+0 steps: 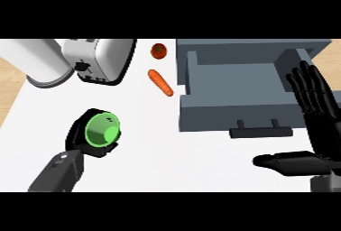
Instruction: Pick up the cup, place it into the drawer and close the drawer
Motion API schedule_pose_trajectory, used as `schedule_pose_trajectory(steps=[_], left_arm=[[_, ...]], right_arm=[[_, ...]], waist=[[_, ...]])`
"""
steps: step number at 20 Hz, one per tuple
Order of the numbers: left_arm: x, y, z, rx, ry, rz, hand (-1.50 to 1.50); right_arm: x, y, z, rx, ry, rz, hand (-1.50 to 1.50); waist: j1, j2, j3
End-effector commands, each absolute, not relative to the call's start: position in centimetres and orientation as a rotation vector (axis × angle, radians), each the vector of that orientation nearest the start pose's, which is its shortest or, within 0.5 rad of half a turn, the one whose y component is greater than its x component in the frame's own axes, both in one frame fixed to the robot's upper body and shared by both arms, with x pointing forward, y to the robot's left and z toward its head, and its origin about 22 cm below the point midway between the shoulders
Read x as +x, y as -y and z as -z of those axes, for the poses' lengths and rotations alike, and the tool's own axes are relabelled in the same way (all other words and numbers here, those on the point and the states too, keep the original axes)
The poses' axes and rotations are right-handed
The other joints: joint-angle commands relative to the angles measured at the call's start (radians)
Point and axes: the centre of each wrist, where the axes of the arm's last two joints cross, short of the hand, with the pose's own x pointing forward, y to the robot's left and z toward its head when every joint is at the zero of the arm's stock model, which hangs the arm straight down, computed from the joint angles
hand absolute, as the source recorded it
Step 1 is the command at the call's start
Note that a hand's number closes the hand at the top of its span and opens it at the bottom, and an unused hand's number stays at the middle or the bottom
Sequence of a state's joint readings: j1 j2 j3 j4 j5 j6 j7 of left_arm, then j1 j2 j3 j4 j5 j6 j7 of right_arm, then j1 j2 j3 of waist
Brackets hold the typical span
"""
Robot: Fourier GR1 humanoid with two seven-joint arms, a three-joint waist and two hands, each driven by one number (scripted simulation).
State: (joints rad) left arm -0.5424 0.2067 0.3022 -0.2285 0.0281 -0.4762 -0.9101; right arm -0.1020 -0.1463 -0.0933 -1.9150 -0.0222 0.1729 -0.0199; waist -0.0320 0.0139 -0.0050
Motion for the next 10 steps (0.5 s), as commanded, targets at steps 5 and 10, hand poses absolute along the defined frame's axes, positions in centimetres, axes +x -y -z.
schedule_pose_trajectory(steps=[5, 10], left_arm=[[29.5, -28.9, 12.8, -0.542, 1.874, -0.169, 1.50], [27.6, -29.6, 13.9, -0.287, 1.969, -0.353, 1.50]], right_arm=[[23.6, 26.2, -12.0, -0.036, 2.011, -0.271, -1.50], [24.9, 27.7, -10.7, -0.069, 2.024, -0.220, -1.50]], waist=[[0.001, -0.003, 0.000], [0.021, -0.003, 0.002]])
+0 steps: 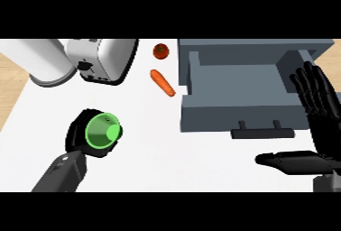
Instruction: Pick up the cup, place it into the drawer and close the drawer
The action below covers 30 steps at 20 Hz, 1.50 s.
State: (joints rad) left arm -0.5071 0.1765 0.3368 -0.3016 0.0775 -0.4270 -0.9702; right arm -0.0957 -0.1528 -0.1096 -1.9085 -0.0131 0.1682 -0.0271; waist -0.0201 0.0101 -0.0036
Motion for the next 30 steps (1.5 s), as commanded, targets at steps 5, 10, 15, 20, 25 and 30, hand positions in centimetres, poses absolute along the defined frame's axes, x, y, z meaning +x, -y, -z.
schedule_pose_trajectory(steps=[5, 10, 15, 20, 25, 30], left_arm=[[29.1, -31.3, 12.0, -0.280, 2.026, -0.354, 1.50], [32.7, -30.2, 8.6, -0.335, 2.101, -0.274, 1.50], [37.0, -24.5, 3.7, -0.380, 2.142, -0.120, 1.50], [39.0, -21.1, -1.7, -0.357, 2.177, -0.042, 1.50], [39.0, -16.4, -6.9, -0.386, 2.163, 0.017, 1.50], [39.2, -12.0, -11.8, -0.365, 2.149, 0.121, 1.50]], right_arm=[[24.3, 26.6, -10.8, -0.067, 2.005, -0.232, -1.50], [23.8, 26.3, -11.2, -0.065, 2.003, -0.234, -1.50], [24.0, 28.6, -10.8, -0.094, 1.983, -0.227, -1.50], [22.9, 27.4, -12.4, -0.089, 1.999, -0.247, -1.50], [22.8, 28.2, -9.6, -0.085, 1.982, -0.243, -1.50], [24.1, 30.1, -11.3, -0.086, 1.998, -0.219, -1.50]], waist=[[0.017, -0.008, 0.003], [0.016, -0.011, 0.003], [0.024, -0.015, 0.005], [0.025, -0.019, 0.004], [0.025, -0.018, 0.005], [0.019, -0.015, 0.004]])
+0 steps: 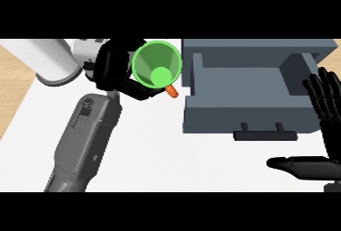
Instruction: Pick up the cup, place it into the drawer and close the drawer
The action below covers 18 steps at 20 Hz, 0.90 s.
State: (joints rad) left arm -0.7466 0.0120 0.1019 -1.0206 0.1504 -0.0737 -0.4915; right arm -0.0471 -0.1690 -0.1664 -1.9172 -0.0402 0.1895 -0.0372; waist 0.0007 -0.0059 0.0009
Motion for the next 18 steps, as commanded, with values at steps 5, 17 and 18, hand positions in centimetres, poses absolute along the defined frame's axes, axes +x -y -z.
schedule_pose_trajectory(steps=[5, 17, 18], left_arm=[[40.8, -8.7, -16.7, -0.321, 2.120, 0.167, 1.50], [43.1, -4.3, -17.3, -0.286, 1.981, 0.145, 1.50], [42.9, -3.5, -16.3, -0.247, 1.979, 0.165, 1.50]], right_arm=[[21.9, 28.6, -10.0, -0.081, 2.000, -0.227, -1.50], [23.4, 30.9, -10.4, -0.069, 2.004, -0.247, -1.50], [23.6, 29.7, -10.2, -0.070, 2.002, -0.256, -1.50]], waist=[[-0.018, 0.005, 0.000], [-0.033, 0.011, 0.000], [-0.051, 0.014, 0.000]])
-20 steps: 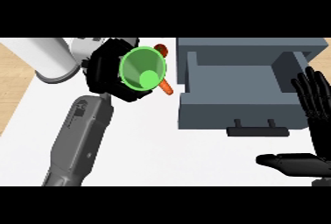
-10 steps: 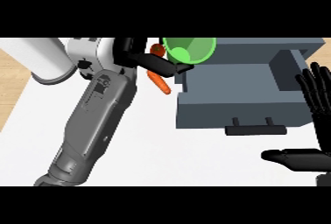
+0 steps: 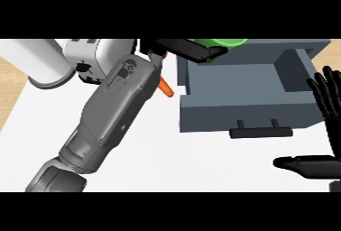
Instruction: Pick up the cup, place it into the drawer and close the drawer
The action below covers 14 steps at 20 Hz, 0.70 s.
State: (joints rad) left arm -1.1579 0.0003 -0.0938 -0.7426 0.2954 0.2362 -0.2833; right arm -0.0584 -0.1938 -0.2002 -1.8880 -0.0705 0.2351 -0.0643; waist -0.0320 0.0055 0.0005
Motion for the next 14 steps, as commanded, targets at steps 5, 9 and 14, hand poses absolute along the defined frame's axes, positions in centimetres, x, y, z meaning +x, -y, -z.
schedule_pose_trajectory(steps=[5, 9, 14], left_arm=[[43.7, -3.0, -15.6, -0.197, 1.954, 0.185, 1.50], [43.0, -2.2, -14.5, -0.187, 1.930, 0.218, 1.50], [42.3, -1.6, -12.8, -0.089, 1.873, 0.308, 1.50]], right_arm=[[24.9, 30.2, -12.1, -0.051, 2.034, -0.255, -1.50], [25.2, 29.8, -10.7, -0.053, 2.020, -0.259, -1.50], [24.8, 30.1, -11.0, -0.050, 2.003, -0.274, -1.50]], waist=[[-0.038, 0.010, 0.000], [-0.031, 0.008, 0.001], [-0.038, 0.005, 0.001]])
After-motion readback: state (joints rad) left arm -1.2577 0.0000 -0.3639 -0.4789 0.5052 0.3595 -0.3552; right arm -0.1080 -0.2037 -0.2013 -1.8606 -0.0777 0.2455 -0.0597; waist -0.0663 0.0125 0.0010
